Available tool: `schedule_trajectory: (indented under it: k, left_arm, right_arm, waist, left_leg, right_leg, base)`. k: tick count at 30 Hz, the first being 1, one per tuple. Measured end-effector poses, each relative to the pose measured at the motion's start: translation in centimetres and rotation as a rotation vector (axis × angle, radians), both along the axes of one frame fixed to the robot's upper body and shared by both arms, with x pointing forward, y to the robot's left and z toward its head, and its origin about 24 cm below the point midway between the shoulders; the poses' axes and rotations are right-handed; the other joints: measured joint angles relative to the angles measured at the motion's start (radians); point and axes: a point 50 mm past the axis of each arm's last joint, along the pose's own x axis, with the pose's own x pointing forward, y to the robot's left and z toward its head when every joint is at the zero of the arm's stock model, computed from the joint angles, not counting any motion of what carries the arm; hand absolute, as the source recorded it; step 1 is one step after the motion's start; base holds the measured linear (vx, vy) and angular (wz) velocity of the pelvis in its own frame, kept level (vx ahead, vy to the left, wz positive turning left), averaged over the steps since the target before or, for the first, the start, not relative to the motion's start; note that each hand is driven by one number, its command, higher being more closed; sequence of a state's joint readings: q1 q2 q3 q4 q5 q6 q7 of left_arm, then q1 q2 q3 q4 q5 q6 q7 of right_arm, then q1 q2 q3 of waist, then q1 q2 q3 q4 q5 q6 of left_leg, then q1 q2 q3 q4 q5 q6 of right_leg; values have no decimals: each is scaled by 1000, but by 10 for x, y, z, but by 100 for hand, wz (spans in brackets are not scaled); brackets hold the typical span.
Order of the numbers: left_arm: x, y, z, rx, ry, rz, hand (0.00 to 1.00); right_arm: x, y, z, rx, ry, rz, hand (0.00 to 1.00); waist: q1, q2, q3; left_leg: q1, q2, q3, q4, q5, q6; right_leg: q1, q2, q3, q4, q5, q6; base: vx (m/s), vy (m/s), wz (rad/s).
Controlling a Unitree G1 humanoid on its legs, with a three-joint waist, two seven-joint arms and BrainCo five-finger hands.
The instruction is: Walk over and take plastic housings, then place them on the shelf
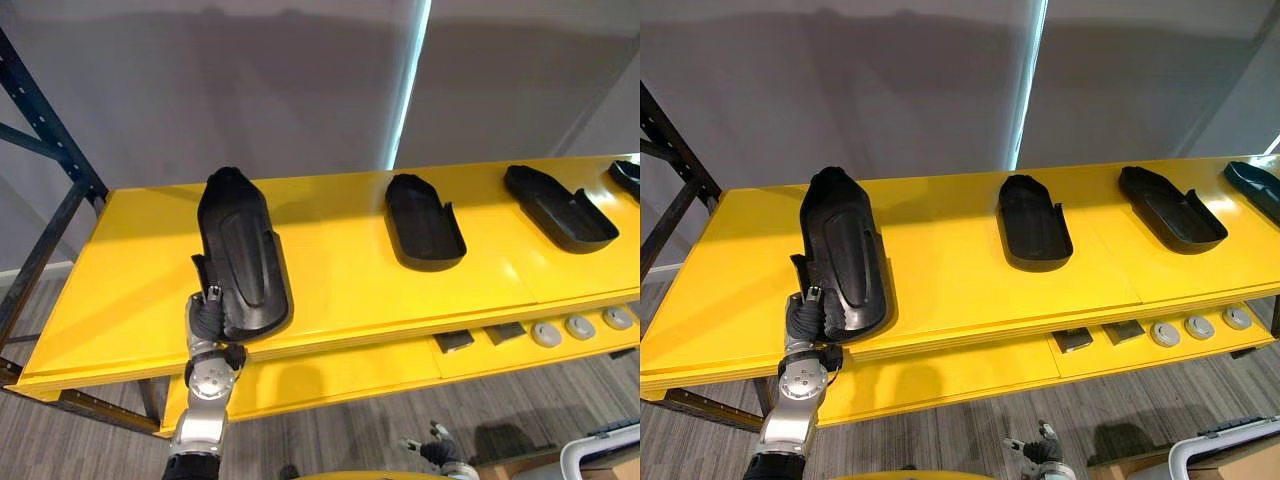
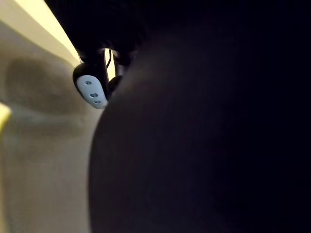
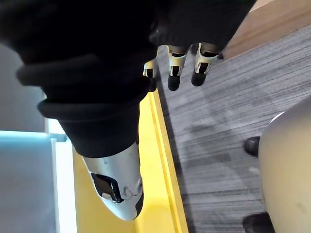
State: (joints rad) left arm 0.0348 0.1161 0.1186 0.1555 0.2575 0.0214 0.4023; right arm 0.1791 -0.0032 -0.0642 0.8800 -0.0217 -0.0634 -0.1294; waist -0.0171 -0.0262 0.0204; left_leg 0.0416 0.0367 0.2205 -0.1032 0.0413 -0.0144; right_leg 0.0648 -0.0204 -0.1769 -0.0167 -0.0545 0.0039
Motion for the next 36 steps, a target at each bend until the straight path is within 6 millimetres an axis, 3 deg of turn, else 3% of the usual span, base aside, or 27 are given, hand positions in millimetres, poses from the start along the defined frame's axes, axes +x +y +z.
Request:
schedule_trajectory:
  k: [4, 5, 16, 24, 30, 35, 36]
  left_arm:
    - [7, 12, 2, 40, 9, 45, 100]
    - [9, 17, 5, 54, 7, 56, 0]
    - [38, 33, 24, 88, -24, 108, 0]
    - [40, 36, 29, 20, -80, 157, 0]
    - [33, 15, 43, -101, -223, 156, 0]
    - [16, -17, 87, -109, -472, 6, 0]
    - [9, -26, 97, -93, -524, -38, 100]
  right_arm:
    - [2, -1, 1, -10, -2, 14, 0]
    - [4, -1, 1, -13, -4, 22, 0]
    - [11, -3, 2, -16, -13, 23, 0]
    - [13, -2, 2, -15, -15, 24, 0]
    - [15, -1, 2, -14, -17, 25, 0]
    - [14, -2, 1, -14, -12, 22, 0]
    - [14, -2, 1, -12, -13, 18, 0]
  waist:
    - [-7, 4, 3]
    - [-13, 4, 3]
    - [-24, -1, 33]
    - [-24, -7, 44]
    - [-22, -12, 56]
    - [-18, -11, 57]
    - [-17, -11, 57]
  left_leg:
    - [-7, -1, 0, 0, 0, 0]
    - [-12, -2, 1, 0, 0, 0]
    - [-27, -1, 18, 0, 0, 0]
    - [-27, -1, 22, -1, 0, 0]
    - [-27, -3, 14, 0, 0, 0]
    - [-30, -1, 6, 5, 4, -1]
    - [-30, 1, 3, 4, 4, -1]
  right_leg:
    - [0, 2, 1, -15, 6, -1]
    - [-2, 3, 1, -23, 9, -2]
    - [-18, 16, 21, -24, 17, -8]
    - [-20, 16, 25, -24, 18, -8]
    - [-17, 15, 18, -24, 18, -8]
    - [-16, 8, 15, -20, 18, -8]
    - [-16, 8, 15, -19, 18, -8]
  base:
    - [0, 0, 0]
    - [0, 0, 0]
    - [1, -14, -5]
    - [-7, -2, -1]
    - [-5, -4, 3]
    - [-1, 2, 3]
    - [-12, -6, 3]
